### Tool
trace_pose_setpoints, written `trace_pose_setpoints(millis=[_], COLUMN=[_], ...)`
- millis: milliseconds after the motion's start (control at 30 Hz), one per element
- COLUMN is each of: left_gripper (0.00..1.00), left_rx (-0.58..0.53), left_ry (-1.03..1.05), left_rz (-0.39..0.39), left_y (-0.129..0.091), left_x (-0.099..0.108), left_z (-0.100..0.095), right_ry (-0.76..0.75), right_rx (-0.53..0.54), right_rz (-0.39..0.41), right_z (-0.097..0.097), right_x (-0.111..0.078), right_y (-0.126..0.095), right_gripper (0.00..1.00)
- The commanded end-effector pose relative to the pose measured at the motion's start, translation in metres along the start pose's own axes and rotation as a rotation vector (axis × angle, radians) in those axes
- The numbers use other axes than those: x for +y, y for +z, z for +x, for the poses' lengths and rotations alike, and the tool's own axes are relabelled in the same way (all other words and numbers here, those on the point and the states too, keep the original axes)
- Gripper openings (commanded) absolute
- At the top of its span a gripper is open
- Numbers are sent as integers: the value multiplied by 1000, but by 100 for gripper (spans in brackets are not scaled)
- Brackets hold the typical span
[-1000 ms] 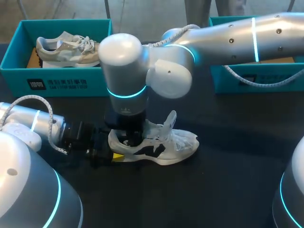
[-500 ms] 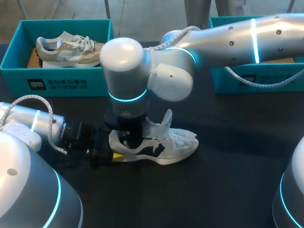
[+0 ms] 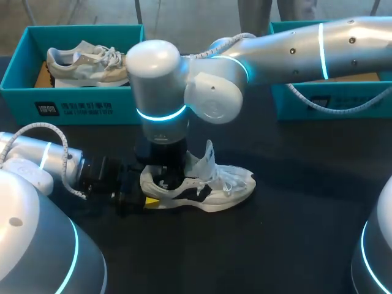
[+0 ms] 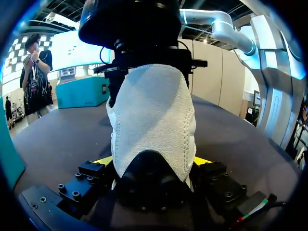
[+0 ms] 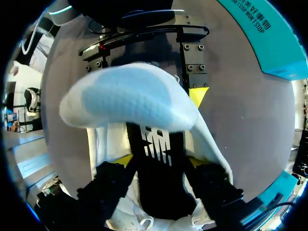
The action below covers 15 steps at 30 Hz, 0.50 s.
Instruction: Take the shoe out of the shoebox, open the shoe tongue, remove and reinsert the insole, then place the shoe into the shoebox
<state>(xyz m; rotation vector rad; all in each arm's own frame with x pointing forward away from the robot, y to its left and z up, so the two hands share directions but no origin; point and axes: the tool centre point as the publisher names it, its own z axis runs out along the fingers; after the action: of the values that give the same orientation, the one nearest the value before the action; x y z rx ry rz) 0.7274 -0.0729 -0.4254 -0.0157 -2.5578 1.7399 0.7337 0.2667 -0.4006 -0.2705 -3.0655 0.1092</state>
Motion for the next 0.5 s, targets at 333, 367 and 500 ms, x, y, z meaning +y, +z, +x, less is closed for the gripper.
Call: trace_pose_setpoints(millis=[333, 367, 500], left_gripper=[0, 0, 0], left_rx=[-2, -2, -2], left_ry=[1, 1, 1], left_rz=[1, 1, 1], left_y=[1, 1, 1], left_x=[1, 1, 1], left_z=[0, 0, 0], right_ry=[0, 1, 13], right_rx=[43, 43, 40], right_rz=[32, 33, 42], right_z=[12, 12, 13], right_x=[13, 12, 4], right_y=[54, 54, 47], right_gripper=[0, 0, 0])
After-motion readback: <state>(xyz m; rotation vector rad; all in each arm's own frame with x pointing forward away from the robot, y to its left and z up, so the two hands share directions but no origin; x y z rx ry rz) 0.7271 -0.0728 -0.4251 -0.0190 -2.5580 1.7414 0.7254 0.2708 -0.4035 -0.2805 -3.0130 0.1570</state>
